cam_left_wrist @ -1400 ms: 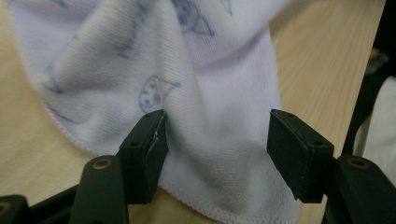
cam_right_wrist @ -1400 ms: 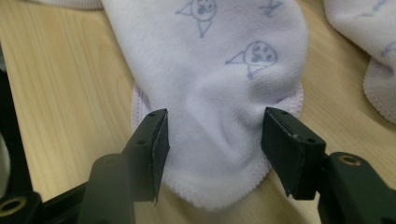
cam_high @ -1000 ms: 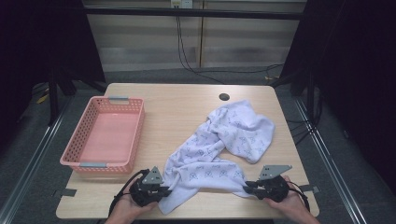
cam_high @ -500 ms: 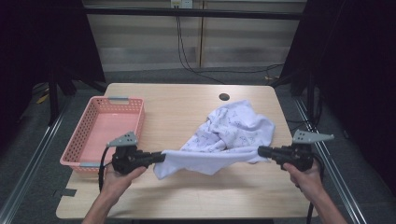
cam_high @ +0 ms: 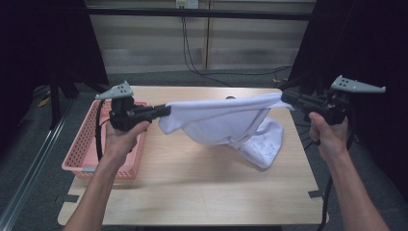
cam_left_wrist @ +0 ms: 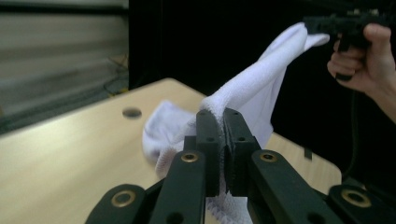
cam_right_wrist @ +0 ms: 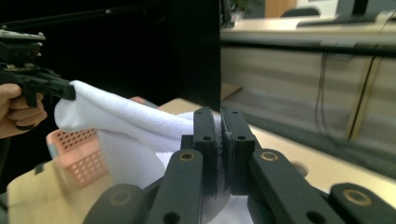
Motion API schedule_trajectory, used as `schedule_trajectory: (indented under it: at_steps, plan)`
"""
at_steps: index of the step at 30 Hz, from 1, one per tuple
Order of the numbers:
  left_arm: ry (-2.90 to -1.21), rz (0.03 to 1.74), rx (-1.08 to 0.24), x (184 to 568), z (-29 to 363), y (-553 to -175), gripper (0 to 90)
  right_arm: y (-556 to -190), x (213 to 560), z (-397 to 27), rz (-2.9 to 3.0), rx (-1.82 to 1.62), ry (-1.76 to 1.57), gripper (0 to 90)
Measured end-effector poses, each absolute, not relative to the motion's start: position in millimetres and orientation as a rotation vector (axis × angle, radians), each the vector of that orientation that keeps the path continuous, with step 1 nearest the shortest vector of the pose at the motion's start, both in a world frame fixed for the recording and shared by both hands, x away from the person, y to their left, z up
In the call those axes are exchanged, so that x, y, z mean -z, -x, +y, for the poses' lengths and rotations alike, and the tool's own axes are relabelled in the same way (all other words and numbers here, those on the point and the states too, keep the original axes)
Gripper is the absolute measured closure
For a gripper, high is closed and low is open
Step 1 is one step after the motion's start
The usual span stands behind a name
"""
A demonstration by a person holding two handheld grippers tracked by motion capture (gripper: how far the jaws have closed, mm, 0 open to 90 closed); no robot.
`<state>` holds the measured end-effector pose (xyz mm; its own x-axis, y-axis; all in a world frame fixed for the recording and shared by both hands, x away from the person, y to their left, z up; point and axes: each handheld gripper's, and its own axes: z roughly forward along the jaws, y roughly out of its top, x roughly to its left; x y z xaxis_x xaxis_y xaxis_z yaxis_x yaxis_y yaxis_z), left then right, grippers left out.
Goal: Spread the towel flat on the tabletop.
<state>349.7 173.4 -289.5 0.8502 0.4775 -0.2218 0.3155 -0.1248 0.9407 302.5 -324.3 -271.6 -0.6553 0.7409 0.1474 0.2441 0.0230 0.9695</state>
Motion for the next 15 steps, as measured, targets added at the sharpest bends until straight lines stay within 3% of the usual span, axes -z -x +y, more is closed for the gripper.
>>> schedule_trajectory:
  at_steps: [10, 15]
  plan:
    - [-1.647, 0.506, -0.194, 225.4, 161.7, -346.8, 86.7, -297.1, 201.3, -337.7, 1.721, -1.755, -0.942, 85.8]
    - [-1.764, 0.528, -0.152, 262.8, 164.8, -323.7, 86.4, -275.1, 225.3, -335.6, 1.790, -1.728, -0.932, 85.7]
